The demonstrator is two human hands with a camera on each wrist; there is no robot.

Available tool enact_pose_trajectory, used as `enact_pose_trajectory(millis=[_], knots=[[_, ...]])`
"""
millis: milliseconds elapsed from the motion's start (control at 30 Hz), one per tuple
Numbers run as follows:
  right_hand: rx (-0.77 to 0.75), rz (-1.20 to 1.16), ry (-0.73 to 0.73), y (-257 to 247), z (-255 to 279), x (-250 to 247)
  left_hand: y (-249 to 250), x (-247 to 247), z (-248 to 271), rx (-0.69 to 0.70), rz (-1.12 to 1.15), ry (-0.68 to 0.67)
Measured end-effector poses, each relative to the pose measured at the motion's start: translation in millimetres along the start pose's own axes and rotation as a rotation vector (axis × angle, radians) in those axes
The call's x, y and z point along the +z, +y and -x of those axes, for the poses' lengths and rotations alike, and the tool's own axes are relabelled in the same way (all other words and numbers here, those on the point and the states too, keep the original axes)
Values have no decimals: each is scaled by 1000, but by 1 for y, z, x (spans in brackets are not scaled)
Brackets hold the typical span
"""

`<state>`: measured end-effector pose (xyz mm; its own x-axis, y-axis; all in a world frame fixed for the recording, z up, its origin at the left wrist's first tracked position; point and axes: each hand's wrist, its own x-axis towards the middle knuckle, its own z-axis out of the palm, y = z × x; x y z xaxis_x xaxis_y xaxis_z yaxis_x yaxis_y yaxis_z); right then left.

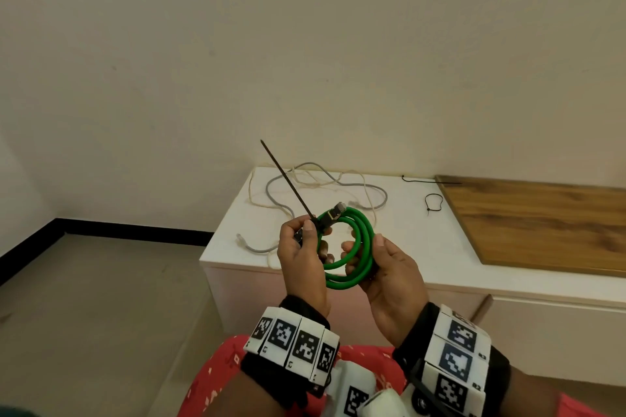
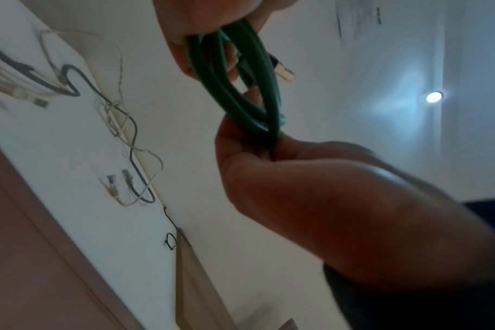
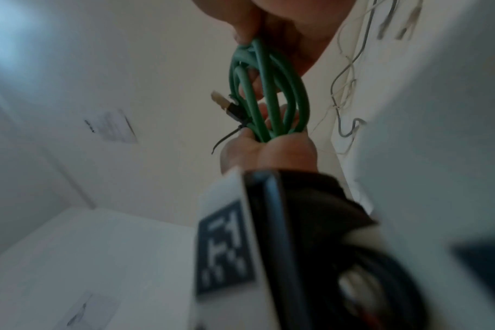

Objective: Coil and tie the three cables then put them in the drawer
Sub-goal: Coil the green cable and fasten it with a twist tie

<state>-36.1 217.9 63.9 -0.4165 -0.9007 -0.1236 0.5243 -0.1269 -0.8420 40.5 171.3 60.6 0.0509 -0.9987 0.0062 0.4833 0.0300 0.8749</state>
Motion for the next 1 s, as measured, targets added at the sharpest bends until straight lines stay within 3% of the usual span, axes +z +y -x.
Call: enact_pose_trajectory(millis=[200, 300, 400, 533, 700, 867, 1000], knots=[[-16, 22, -77, 3, 4, 1, 0, -2, -2, -37, 0, 0], [-71, 145, -140, 11, 9, 4, 0, -4, -6, -40, 13, 41], [-65, 297, -111, 10, 7, 1, 1, -7, -11, -24, 21, 32], [31, 293, -101, -1, -2, -7, 2, -12, -15, -41, -46, -67], [122, 250, -163, -9, -11, -13, 16, -21, -26, -100, -331, -298], [209, 312, -224, -14, -15, -17, 18, -25, -30, -130, -341, -296], [177, 336, -228, -19, -19, -20, 13, -24, -29, -166, -314, -293]])
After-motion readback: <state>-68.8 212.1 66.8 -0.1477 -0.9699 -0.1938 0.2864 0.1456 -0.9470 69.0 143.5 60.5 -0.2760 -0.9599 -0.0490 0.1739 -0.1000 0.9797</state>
